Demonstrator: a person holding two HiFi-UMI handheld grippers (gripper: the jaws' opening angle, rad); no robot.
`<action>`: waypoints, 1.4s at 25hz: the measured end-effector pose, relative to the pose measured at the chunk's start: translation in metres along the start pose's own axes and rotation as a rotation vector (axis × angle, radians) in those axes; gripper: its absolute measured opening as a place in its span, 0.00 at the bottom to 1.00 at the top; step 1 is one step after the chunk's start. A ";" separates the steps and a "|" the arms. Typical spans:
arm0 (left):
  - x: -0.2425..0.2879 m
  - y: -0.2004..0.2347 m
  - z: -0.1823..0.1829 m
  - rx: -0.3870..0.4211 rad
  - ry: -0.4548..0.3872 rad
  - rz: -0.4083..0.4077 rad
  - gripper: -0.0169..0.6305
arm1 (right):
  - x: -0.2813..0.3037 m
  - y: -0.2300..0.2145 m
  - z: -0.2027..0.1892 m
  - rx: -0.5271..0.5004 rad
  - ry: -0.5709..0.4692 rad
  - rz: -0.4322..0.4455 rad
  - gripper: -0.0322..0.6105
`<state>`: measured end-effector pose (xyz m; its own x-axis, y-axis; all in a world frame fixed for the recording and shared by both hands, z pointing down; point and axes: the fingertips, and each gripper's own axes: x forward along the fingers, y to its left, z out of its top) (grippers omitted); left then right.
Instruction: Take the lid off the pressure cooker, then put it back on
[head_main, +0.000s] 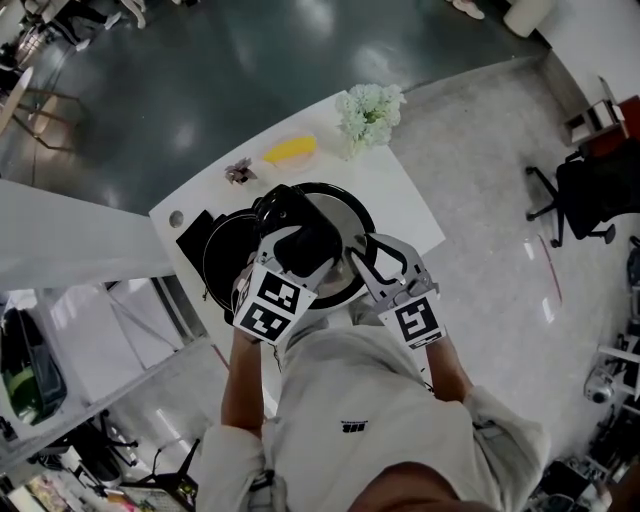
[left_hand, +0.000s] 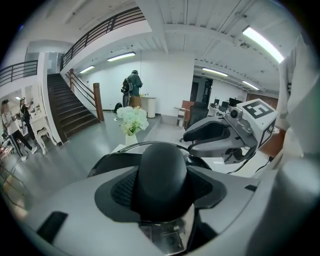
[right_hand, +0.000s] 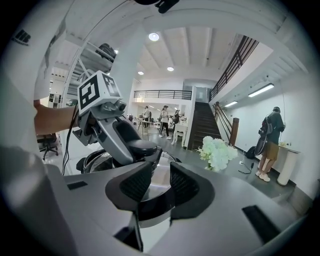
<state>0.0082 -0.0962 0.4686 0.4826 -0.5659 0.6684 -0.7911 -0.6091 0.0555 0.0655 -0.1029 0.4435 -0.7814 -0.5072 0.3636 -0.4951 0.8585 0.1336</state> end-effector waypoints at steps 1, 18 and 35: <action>-0.004 0.003 -0.004 0.001 0.001 -0.003 0.47 | 0.004 0.004 0.002 -0.015 -0.006 0.003 0.24; -0.061 0.049 -0.075 0.065 0.054 -0.093 0.47 | 0.057 0.079 0.022 -0.011 0.031 -0.022 0.24; -0.065 0.065 -0.114 0.083 0.130 -0.114 0.47 | 0.065 0.103 0.021 0.023 0.086 -0.044 0.24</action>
<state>-0.1170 -0.0354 0.5135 0.5101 -0.4174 0.7520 -0.6980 -0.7118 0.0784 -0.0440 -0.0495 0.4618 -0.7234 -0.5352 0.4361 -0.5378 0.8330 0.1301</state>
